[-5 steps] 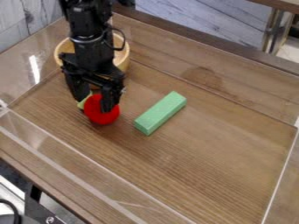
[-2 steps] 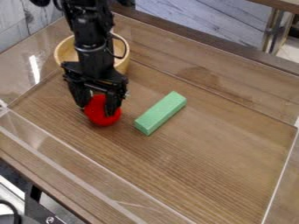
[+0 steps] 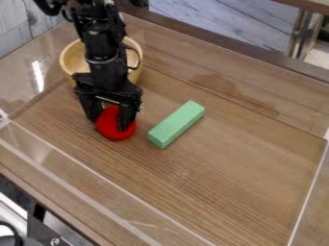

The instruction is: Move the red fruit to the right

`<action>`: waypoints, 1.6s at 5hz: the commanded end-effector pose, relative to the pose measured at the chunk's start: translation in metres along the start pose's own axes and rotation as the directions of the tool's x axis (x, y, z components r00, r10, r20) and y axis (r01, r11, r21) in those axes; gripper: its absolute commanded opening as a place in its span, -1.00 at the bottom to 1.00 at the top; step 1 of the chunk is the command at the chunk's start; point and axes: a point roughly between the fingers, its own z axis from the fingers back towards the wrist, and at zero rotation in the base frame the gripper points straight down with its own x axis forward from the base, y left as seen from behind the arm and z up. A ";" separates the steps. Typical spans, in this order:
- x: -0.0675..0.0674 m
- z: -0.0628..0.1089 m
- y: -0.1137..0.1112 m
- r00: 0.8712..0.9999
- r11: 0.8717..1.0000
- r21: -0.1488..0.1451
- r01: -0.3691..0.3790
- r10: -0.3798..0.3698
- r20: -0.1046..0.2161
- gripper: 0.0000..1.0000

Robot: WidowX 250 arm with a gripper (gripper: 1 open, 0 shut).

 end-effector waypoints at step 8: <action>0.028 0.023 0.016 0.989 0.988 -0.019 -0.151 0.151 -0.008 -1.00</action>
